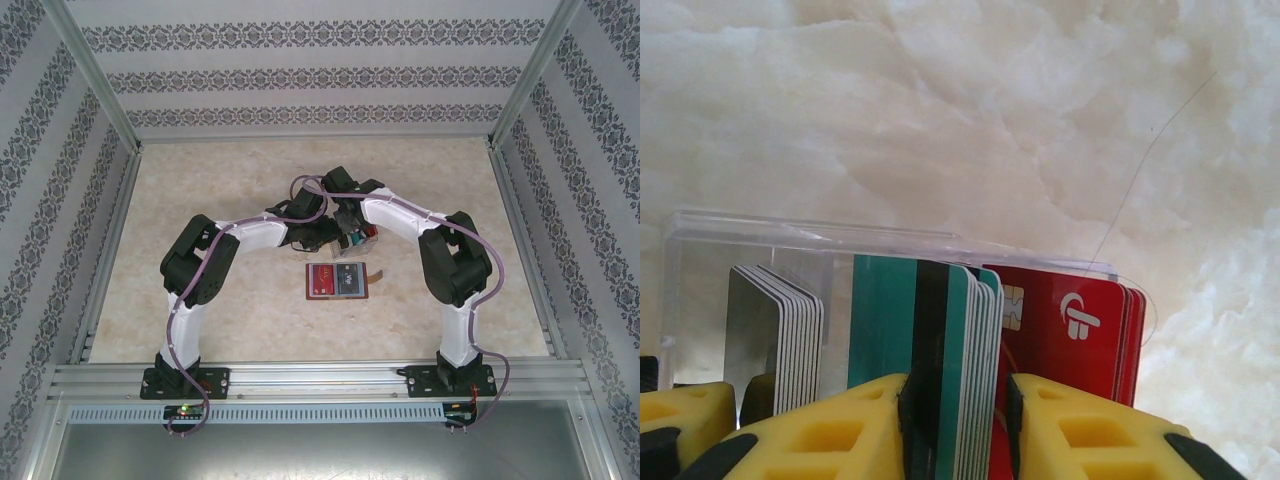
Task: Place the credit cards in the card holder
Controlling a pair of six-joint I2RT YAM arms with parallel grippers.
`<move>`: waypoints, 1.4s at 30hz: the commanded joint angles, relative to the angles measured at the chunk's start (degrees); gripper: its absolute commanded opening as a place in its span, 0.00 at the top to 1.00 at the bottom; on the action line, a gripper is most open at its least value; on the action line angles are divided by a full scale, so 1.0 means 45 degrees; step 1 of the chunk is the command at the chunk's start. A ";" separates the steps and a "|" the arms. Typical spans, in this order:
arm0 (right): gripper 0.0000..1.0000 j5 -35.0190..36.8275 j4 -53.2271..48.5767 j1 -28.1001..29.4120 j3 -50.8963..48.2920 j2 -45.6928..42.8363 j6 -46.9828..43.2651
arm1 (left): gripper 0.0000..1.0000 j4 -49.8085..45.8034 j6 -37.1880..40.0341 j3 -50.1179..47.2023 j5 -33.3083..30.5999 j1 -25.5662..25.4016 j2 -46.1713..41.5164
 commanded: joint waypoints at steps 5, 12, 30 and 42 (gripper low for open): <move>0.71 0.0890 -0.0388 0.0065 0.0082 -0.0579 -0.0076 | 0.64 -0.0292 -0.0039 -0.0137 0.0120 0.0036 -0.0317; 0.74 0.0818 -0.0246 0.0038 -0.0119 -0.0701 -0.0057 | 0.64 -0.0289 -0.0059 -0.0156 0.0125 0.0036 -0.0327; 0.93 0.0520 -0.0079 0.0020 -0.0472 -0.1426 0.0070 | 0.64 -0.0303 -0.0059 -0.0176 0.0142 0.0033 -0.0336; 1.00 -0.1909 0.0206 -0.0241 -0.1071 -0.2890 0.1231 | 0.63 -0.0224 0.0018 -0.0138 0.0170 0.0036 -0.0580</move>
